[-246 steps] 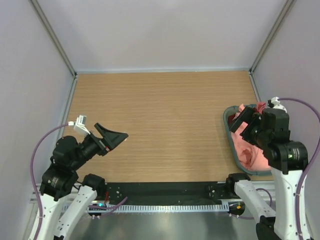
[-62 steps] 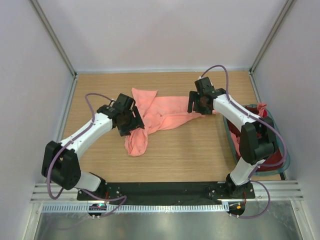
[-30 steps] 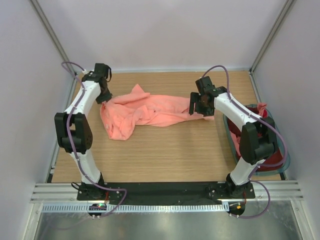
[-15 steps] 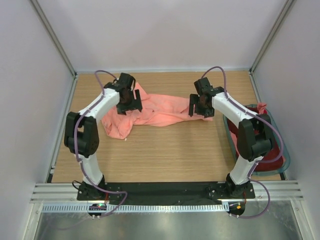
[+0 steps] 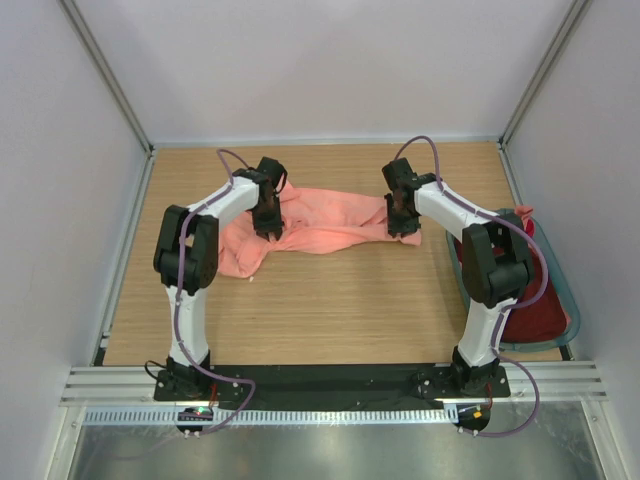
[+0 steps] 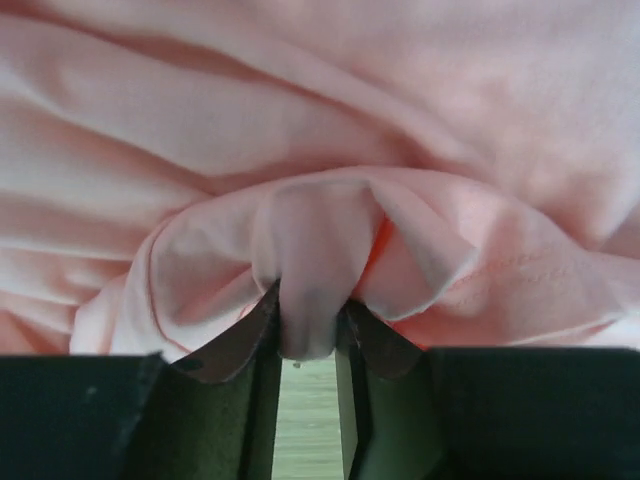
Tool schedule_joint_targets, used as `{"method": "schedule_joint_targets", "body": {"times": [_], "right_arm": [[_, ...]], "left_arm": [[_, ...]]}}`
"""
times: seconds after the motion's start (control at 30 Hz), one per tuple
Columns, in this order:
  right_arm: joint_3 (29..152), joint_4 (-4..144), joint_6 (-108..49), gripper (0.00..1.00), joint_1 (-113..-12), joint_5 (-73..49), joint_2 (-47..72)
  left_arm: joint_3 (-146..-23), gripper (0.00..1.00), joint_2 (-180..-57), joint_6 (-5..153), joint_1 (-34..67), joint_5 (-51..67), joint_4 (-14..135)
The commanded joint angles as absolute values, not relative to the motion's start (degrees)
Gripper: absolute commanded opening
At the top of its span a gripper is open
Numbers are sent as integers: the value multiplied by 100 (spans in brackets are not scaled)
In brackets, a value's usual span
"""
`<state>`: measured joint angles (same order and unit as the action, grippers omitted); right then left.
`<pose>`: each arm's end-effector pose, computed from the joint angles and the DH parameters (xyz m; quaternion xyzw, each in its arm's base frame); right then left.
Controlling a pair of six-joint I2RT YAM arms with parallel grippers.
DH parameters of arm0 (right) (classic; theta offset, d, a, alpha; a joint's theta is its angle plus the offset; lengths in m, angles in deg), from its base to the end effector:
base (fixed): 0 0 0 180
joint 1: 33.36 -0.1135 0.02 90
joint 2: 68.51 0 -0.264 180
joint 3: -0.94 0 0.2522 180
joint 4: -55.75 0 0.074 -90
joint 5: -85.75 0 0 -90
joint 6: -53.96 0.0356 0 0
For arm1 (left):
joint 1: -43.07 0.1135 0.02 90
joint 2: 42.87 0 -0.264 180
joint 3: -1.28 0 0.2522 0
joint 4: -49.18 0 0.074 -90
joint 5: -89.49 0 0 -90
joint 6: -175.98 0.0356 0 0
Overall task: Fold and stack the t-shirts
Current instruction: Flatten the tshirt out
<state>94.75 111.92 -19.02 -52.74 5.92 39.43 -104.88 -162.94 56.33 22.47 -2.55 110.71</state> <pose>0.3630 0.1210 0.2004 -0.0051 0.9815 -0.0297 0.1891 0.3979 -0.1482 0.1753 -0.0805 0.9885 -0.0378 0.1222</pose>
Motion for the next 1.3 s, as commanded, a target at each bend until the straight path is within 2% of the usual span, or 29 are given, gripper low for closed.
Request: {"method": "schedule_joint_targets", "body": {"times": [0.0,0.03,0.07,0.1,0.27,0.4,0.43,0.47,0.53,0.57,0.63,0.67,0.77,0.83,1.1,1.27], "right_arm": [[9653,10994,-2092,26,-5234,612,3784],[9609,10942,-2110,20,-5226,507,3757],[9539,10924,-2118,7,-5226,463,3705],[9521,10950,-2127,1,-5234,436,3670],[9092,11310,-1961,1,-5252,-20,3126],[8222,11521,-1829,1,-5750,-635,2370],[7994,11547,-1820,1,-5892,-767,2055],[7557,11582,-1733,3,-6050,-1029,1896],[7193,11740,-1618,13,-6254,-1329,1510],[6939,11802,-1600,22,-6263,-1470,1377],[6875,12012,-1617,34,-6245,-1472,974],[6988,12074,-1661,44,-6228,-1358,884],[7331,11988,-1811,59,-6000,-953,830],[7577,11750,-1767,63,-5824,-839,1058],[9124,10660,-1152,66,-5630,119,2980],[10135,10633,-1081,67,-5621,321,4046]], "left_arm": [[-10214,24,-15486,5689,2251,-542,11163],[-9969,24,-15084,5680,2242,-621,11180],[-9845,22,-14879,5628,2233,-639,11224],[-9704,21,-14669,5584,2233,-648,11251],[-8562,0,-13106,5145,2119,-631,11567],[-7534,1,-11953,4383,2049,-508,12023],[-7315,6,-11681,4258,2049,-482,12111],[-6956,32,-11461,4117,2040,-394,12182],[-6619,58,-10758,3784,2040,-271,12366],[-6444,69,-10564,3704,2040,-244,12454],[-6433,77,-9992,3528,2040,-340,12735],[-6460,82,-9808,3510,2040,-419,12771],[-6670,87,-9490,3465,2048,-604,12641],[-6828,87,-9699,3518,2049,-683,12491],[-8243,90,-11606,4886,2469,-1518,12034],[-8429,98,-12591,5530,3717,-1396,11656]]}}
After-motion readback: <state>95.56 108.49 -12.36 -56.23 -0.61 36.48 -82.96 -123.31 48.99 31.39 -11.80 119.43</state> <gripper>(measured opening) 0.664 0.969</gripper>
